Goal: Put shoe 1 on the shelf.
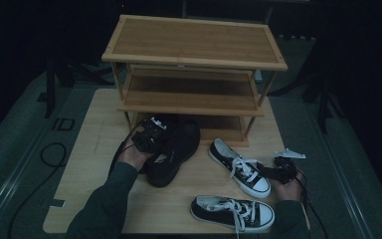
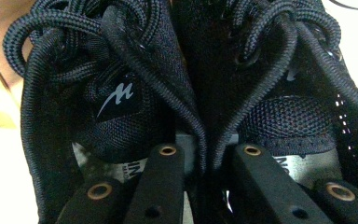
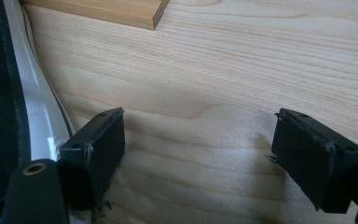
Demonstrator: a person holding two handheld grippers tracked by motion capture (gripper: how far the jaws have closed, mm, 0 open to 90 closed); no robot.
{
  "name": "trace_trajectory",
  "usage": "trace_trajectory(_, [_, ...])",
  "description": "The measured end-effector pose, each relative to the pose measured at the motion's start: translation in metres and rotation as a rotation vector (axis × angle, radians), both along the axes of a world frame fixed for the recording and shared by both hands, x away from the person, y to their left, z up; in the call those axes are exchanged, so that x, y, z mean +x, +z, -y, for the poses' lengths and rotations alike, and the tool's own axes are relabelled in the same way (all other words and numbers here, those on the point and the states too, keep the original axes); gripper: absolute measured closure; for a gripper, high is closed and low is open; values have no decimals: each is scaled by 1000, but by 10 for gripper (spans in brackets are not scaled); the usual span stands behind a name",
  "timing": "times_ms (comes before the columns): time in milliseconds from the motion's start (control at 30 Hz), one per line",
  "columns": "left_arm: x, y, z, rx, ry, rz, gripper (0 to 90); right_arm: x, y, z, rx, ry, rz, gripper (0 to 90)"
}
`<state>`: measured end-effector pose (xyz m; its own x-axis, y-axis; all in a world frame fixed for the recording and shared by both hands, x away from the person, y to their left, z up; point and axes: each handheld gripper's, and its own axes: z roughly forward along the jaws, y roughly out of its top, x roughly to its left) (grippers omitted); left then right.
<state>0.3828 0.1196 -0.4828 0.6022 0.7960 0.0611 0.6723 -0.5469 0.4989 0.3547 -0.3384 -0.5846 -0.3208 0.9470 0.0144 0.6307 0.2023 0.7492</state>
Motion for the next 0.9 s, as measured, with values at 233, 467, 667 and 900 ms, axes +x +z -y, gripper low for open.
trace_trajectory(233, [17,0,11,-8,31,4,864,0,0,0,-6,0,0,169])
trace_trajectory(467, [27,-4,27,54,65,44,864,0,0,0,-6,0,0,168])
trace_trajectory(667, [27,-8,30,77,104,83,863,0,0,-1,-7,0,0,168])
trace_trajectory(900, [26,-11,35,49,157,95,862,0,0,-1,-8,0,0,168])
